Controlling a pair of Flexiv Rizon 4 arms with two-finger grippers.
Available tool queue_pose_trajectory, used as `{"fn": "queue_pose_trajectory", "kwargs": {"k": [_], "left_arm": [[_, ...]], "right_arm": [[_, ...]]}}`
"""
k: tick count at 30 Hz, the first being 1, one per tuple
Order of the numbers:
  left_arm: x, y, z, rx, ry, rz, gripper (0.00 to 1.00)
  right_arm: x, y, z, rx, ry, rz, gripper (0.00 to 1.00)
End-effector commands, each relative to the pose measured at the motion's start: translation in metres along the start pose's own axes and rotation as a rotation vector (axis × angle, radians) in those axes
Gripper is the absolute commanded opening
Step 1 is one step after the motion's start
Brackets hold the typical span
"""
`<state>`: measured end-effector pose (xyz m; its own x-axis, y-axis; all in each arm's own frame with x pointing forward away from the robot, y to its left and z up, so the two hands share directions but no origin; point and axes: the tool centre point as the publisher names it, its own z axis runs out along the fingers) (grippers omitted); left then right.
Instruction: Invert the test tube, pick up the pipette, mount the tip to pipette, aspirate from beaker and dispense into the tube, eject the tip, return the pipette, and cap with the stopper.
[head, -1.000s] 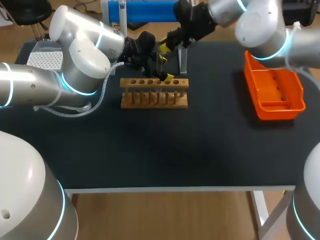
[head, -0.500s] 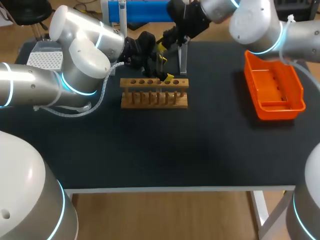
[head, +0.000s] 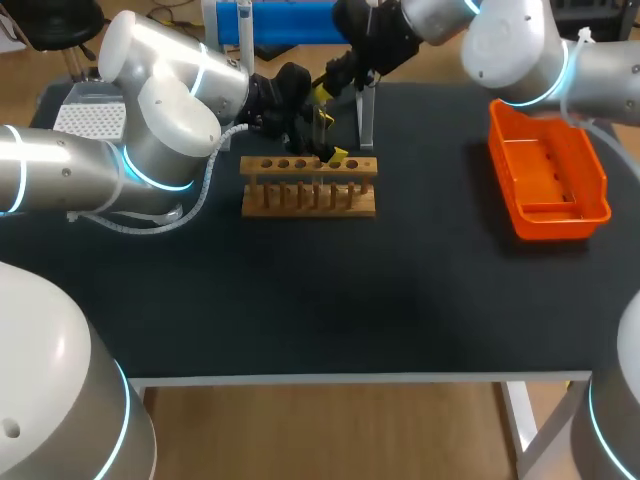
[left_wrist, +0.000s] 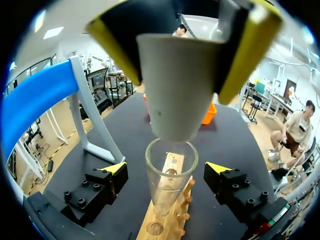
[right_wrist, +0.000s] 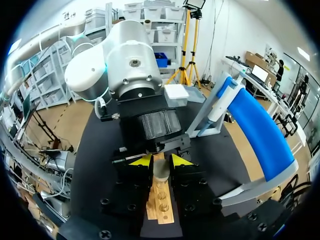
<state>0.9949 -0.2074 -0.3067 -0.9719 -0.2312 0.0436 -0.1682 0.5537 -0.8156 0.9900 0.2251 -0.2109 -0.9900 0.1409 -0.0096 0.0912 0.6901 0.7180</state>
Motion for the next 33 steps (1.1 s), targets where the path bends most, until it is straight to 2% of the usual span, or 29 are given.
{"fn": "queue_pose_trajectory", "kwargs": {"k": [1,23,33], "left_arm": [[0.000,-0.001,0.000,-0.003,0.000,-0.001,1.00],[0.003,-0.005,-0.019,-0.031,-0.053,0.012,1.00],[0.009,-0.003,-0.026,-0.044,-0.042,0.027,1.00]], "right_arm": [[0.001,0.000,-0.002,0.006,0.001,0.001,0.00],[0.000,-0.003,-0.007,-0.001,-0.005,0.008,0.00],[0.000,-0.003,-0.008,-0.007,-0.004,0.008,0.00]]}}
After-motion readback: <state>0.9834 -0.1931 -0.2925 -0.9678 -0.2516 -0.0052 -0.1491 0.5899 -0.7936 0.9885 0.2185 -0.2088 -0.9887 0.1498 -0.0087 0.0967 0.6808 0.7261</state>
